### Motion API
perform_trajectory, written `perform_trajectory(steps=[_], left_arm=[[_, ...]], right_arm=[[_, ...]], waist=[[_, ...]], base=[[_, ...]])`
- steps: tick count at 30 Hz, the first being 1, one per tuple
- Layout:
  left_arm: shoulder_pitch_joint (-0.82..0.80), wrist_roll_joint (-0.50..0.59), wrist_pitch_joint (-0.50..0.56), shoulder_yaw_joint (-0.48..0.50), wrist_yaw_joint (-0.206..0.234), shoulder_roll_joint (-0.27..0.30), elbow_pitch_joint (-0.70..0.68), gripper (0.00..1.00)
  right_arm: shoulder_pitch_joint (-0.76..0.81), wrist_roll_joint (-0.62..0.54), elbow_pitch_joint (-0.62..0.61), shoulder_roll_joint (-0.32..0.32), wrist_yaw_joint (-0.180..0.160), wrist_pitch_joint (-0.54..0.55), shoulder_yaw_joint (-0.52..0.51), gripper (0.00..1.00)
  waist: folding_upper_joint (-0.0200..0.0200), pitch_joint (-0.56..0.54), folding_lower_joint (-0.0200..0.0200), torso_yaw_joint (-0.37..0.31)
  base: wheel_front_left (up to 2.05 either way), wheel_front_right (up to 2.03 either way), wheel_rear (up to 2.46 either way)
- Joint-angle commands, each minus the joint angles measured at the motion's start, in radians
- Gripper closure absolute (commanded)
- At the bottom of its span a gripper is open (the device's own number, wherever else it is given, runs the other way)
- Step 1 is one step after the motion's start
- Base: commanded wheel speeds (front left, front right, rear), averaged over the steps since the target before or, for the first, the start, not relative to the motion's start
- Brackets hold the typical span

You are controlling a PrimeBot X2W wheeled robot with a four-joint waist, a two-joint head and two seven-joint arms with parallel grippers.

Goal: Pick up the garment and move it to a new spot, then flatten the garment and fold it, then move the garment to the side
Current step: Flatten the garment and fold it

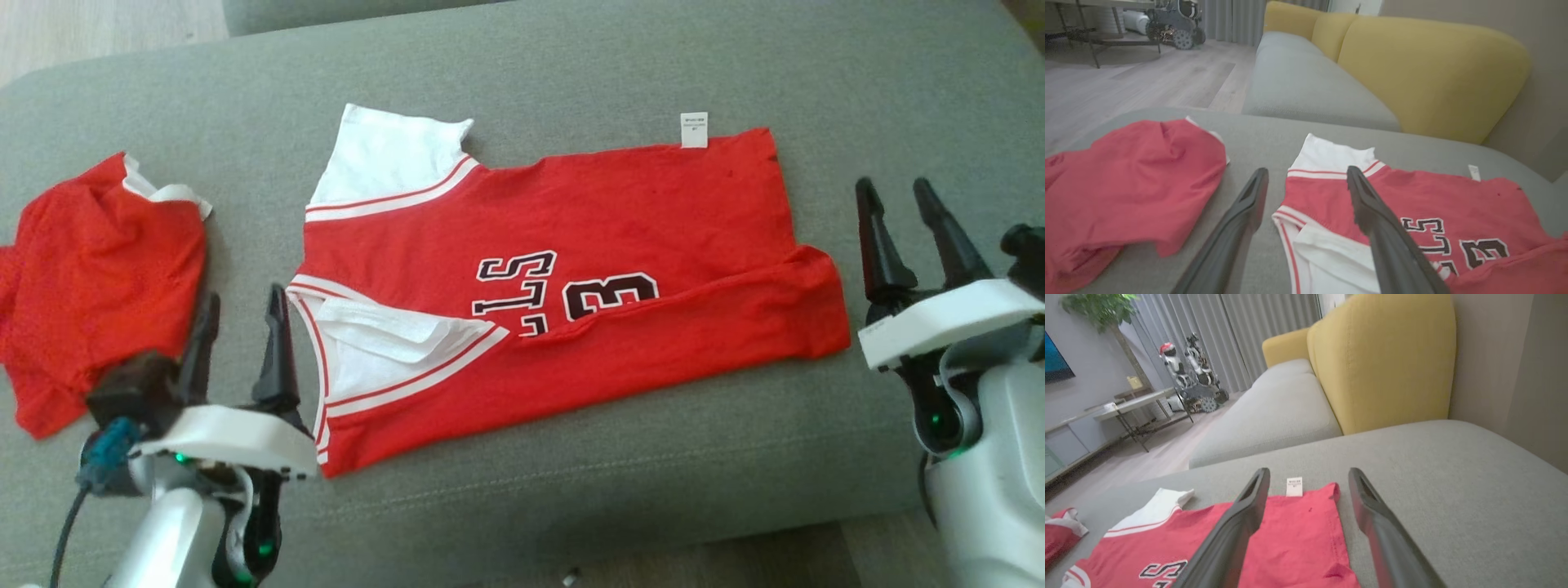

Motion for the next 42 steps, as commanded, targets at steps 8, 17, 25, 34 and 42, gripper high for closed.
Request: perform_trajectory(steps=[8, 17, 25, 34, 42], left_arm=[[-0.082, 0.027, -0.036, 0.061, -0.01, -0.006, -0.066, 0.0], [-0.289, 0.07, 0.07, 0.023, -0.058, 0.057, 0.037, 0.0], [-0.542, 0.118, 0.249, -0.014, -0.146, 0.177, 0.166, 0.0], [-0.801, 0.168, 0.514, -0.081, -0.256, 0.285, 0.342, 0.0], [-0.925, 0.195, 0.618, -0.126, -0.287, 0.322, 0.487, 0.0]], right_arm=[[-0.011, -0.059, -0.118, 0.054, 0.006, -0.131, 0.004, 0.0], [-0.078, -0.114, -0.156, 0.103, 0.006, -0.126, 0.021, 0.0], [-0.171, -0.156, -0.176, 0.132, 0.006, -0.118, 0.064, 0.0], [-0.24, -0.165, -0.169, 0.161, 0.006, -0.152, 0.103, 0.0], [-0.263, -0.165, -0.153, 0.173, 0.006, -0.179, 0.122, 0.0]], waist=[[0.0, 0.024, 0.0, -0.018], [0.0, 0.13, 0.0, -0.082], [0.0, 0.253, 0.0, -0.17], [0.0, 0.34, 0.0, -0.248], [0.0, 0.37, 0.0, -0.277]], base=[[0.0, 0.0, 0.0], [0.0, 0.0, 0.0], [0.0, 0.0, 0.0], [0.0, 0.0, 0.0], [0.0, 0.0, 0.0]])
